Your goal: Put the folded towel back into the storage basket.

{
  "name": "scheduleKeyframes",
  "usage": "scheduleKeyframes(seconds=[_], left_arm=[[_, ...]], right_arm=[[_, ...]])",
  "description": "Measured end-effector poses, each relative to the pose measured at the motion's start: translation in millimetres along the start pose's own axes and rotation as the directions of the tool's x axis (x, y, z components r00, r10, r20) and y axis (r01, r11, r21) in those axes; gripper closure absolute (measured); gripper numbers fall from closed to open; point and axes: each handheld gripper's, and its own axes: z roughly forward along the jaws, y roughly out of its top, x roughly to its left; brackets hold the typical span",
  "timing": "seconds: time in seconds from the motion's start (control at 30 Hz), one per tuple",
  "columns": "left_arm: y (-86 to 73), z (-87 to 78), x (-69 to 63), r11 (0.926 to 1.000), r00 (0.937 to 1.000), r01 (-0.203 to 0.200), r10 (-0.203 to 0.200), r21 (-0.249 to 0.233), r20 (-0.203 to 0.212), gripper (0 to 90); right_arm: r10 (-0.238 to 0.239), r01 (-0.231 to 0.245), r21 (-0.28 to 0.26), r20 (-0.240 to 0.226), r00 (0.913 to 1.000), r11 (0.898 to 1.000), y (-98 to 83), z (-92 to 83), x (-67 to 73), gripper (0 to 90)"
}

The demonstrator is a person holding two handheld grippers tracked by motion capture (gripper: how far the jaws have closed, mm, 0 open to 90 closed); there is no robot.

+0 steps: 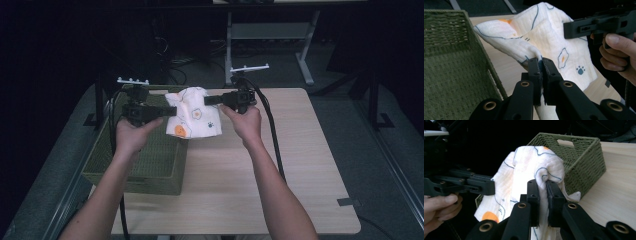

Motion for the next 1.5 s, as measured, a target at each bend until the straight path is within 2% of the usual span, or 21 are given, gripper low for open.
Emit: scheduleKeyframes(seconds=[0.3,0.63,1.1,1.5], left_arm=[[1.1,-20.0,18.1,1.0,0.9998,0.006,-0.006,0.0,-0.02,86.6],[-7.0,-39.7,40.9,0.9997,0.9988,0.025,-0.024,0.005,-0.041,86.6],[-25.2,-55.1,69.8,0.9984,0.9953,0.053,-0.051,0.021,-0.082,86.6],[-35.7,-60.3,84.8,0.9972,0.9898,0.067,-0.062,0.033,-0.128,86.6]], right_arm=[[-0.013,0.013,0.007,-0.016,0.9998,1.0,7.4,18.8,14.4,82.2],[-0.007,0.007,0.023,-0.035,0.9994,1.0,11.0,44.9,26.3,82.1],[-0.002,0.005,0.059,-0.048,0.9988,0.998,6.1,86.0,36.4,82.0],[0.0,0.003,0.074,-0.047,0.9989,0.997,-1.1,108.3,41.6,81.9]])
